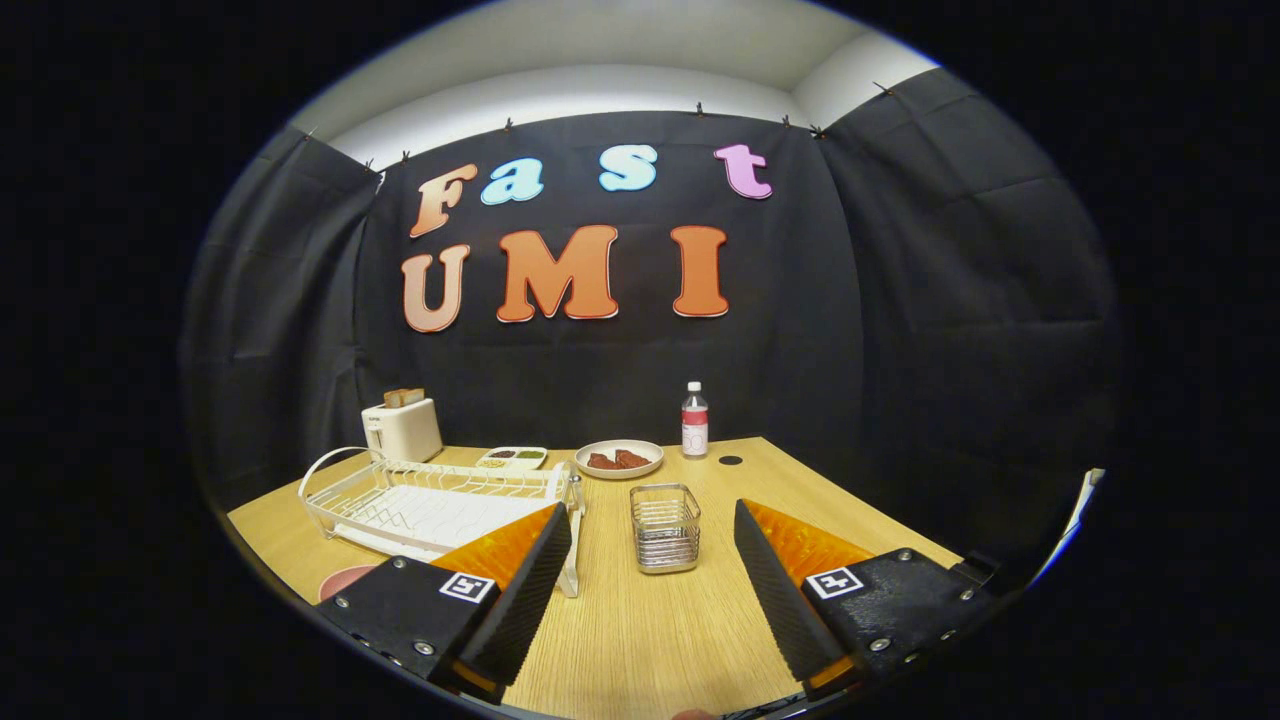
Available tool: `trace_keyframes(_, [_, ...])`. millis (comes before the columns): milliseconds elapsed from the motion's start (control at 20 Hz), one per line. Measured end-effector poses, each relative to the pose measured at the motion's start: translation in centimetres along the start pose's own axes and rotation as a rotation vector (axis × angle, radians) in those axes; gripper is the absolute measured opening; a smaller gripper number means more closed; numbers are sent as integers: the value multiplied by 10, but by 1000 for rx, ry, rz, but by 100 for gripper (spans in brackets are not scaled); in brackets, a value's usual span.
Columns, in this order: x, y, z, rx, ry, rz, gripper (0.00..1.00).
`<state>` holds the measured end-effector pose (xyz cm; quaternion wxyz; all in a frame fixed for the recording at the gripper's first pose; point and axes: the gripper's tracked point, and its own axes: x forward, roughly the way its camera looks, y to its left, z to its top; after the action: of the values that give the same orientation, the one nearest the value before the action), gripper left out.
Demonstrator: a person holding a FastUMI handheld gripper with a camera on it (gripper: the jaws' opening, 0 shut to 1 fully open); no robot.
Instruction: Take the plate from the dish rack, then take the spoon from the basket and place it into the plate.
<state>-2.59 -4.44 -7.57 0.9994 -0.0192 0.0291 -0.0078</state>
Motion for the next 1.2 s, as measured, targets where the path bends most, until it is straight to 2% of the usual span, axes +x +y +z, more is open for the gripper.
trace_keyframes(500, [-4,-3,12,21,-35,-27,97])
trace_keyframes(1200, [-6,12,13,-3,-23,-18,97])
